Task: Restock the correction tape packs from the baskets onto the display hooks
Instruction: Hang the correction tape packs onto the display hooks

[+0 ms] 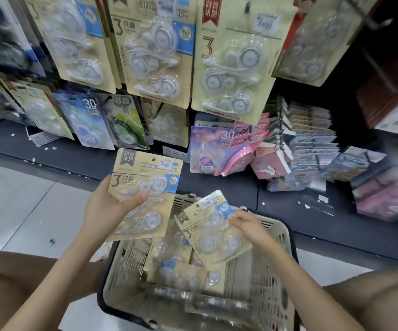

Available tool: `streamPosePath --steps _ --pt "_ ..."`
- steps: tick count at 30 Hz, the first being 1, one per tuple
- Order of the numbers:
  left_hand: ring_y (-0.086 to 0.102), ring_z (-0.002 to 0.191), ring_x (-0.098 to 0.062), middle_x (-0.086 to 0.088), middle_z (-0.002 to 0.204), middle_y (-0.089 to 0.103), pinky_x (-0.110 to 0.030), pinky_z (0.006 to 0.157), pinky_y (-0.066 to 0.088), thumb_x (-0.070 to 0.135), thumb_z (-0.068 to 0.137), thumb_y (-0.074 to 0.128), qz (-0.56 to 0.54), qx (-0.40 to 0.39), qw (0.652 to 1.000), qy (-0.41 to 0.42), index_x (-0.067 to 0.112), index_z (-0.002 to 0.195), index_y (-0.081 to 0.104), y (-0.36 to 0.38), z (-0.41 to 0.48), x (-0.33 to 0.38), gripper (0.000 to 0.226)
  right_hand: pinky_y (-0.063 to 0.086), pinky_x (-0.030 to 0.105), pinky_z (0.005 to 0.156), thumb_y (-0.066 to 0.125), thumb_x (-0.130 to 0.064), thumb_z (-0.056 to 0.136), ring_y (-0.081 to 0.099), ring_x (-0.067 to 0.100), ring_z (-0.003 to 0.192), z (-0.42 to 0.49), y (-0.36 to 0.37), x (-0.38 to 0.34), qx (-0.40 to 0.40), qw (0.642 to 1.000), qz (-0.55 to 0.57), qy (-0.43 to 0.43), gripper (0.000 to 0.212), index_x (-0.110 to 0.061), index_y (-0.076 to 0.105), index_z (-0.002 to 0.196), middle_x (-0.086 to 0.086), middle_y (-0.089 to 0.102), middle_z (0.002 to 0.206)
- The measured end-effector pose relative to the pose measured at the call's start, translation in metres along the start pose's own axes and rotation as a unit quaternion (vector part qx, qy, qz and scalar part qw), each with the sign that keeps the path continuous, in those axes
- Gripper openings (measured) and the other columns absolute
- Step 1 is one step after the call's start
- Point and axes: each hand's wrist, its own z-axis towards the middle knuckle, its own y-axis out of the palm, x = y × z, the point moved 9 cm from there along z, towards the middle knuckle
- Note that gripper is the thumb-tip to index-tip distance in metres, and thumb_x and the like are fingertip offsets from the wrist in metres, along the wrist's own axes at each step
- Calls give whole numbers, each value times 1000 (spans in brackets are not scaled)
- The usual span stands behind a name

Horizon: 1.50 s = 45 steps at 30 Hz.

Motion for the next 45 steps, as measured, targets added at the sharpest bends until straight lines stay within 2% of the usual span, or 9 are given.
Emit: streamPosePath --steps 4,7,11,14,16,25,35,41,45 --pt "65 94 -4 15 98 70 -30 81 50 23 72 87 -8 -3 999 51 33 100 61 9 -8 54 39 49 45 93 59 -18 97 64 28 93 -33 -57 -42 69 984 157 -38 23 2 69 102 21 71 104" --pt "64 92 -3 18 94 69 -34 85 51 22 71 88 -14 -2 996 83 38 95 58 13 -14 91 42 54 44 88 69 -38 83 69 31 95 -61 -84 -77 86 970 216 -77 44 -1 71 105 17 74 104" --pt "63 85 10 27 83 70 -17 78 47 21 70 88 -35 1 991 126 41 93 55 17 -20 142 45 59 35 75 86 -65 48 73 25 92 -89 -118 -124 125 950 253 -135 69 -13 77 93 12 75 102" --pt "59 77 20 22 90 68 -5 70 42 18 71 86 -57 2 985 163 39 93 55 19 -27 183 43 58 38 81 73 -46 73 72 23 92 -107 -143 -162 169 923 293 -184 32 -16 77 84 11 75 103" --pt "63 84 14 19 97 68 -13 79 47 20 70 85 -78 4 979 187 36 98 58 19 -31 208 42 54 41 86 66 -36 82 70 21 92 -119 -156 -185 196 902 312 -224 20 -18 75 81 6 76 97" --pt "59 116 -10 14 119 65 -34 104 44 49 55 80 -108 33 963 246 21 128 55 15 -33 273 83 55 45 91 61 -31 90 68 26 101 -139 -191 -234 278 843 345 -305 20 -14 73 92 6 75 100" --pt "54 117 -9 21 116 59 -24 98 37 35 69 84 -97 35 957 273 27 128 50 18 -20 301 68 58 41 79 58 -23 98 71 18 86 -130 -203 -241 322 834 343 -289 18 -14 72 90 0 76 89" --pt "45 136 -18 3 147 49 -47 115 34 58 60 82 -96 24 957 274 18 148 38 16 -9 310 107 57 46 86 60 -25 98 71 25 96 -132 -209 -233 345 834 332 -274 20 -11 73 97 6 76 98" --pt "40 137 -14 9 149 42 -37 116 29 51 62 82 -100 24 955 277 15 150 34 22 -5 316 107 59 31 72 57 -26 99 72 12 85 -126 -210 -236 337 844 328 -260 21 -11 73 97 3 76 96"
